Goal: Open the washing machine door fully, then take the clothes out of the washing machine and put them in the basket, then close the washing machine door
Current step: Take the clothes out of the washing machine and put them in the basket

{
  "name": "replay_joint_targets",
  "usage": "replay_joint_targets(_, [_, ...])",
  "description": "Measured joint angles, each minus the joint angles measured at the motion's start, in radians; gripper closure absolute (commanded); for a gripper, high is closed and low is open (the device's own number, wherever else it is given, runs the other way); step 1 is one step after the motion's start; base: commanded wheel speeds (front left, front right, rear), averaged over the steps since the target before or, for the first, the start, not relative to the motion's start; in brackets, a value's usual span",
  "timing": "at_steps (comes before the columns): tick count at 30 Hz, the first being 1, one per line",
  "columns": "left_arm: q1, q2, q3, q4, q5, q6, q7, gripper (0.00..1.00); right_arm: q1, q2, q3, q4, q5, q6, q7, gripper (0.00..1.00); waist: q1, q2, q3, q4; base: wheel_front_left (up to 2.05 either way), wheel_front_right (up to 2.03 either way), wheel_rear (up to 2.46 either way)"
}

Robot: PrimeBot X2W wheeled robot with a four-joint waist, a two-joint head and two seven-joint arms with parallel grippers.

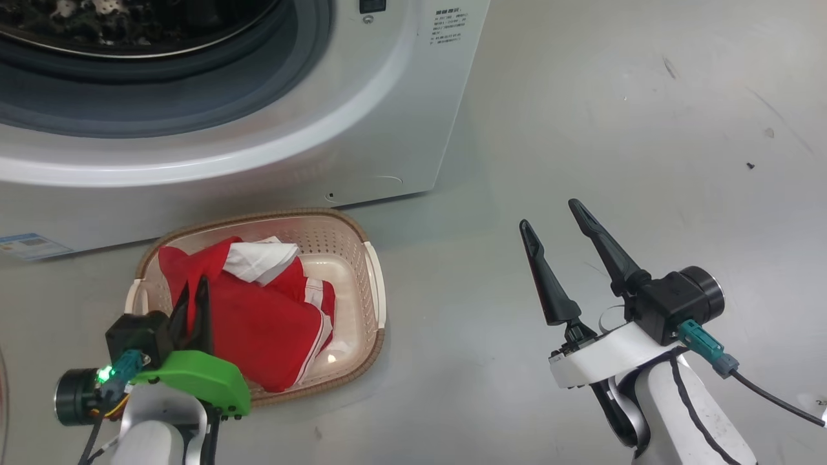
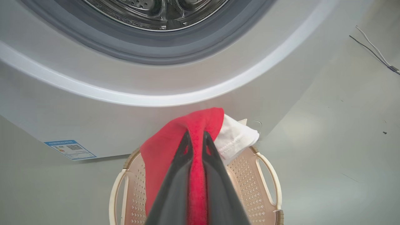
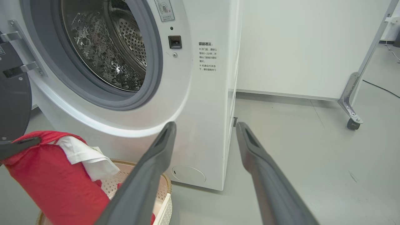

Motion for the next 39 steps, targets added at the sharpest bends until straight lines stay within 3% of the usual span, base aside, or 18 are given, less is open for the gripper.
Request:
replay_joint_targets(23, [-0.251,0.016,0.07,0.383,-0.065,-0.043,0.051,1.0,-0.097,0.0,0.026,-0.044,0.053,0.003,0.0,0.0,0.0,0.0,0.215,-0.074,0.0,0.0,0.0])
replay_joint_targets(37, [-0.352,0.029,0.103,0.574,-0.102,-0.057,0.049,1.0,-0.121,0.001,0.032,-0.039,0.065,-0.006,0.0,0.0,0.0001,0.0,0.248,-0.096,0.0,0.0,0.0])
replay_joint_targets(38, [-0.358,0.029,0.103,0.584,-0.102,-0.06,0.046,0.7,-0.122,0.001,0.032,-0.038,0.065,-0.006,0.0,0.0,0.0001,0.0,0.248,-0.096,0.0,0.0,0.0])
replay_joint_targets(39, [-0.361,0.029,0.104,0.59,-0.103,-0.06,0.04,0.57,-0.123,0.001,0.032,-0.036,0.066,-0.006,0.0,0.0,0.0001,0.0,0.247,-0.096,0.0,0.0,0.0])
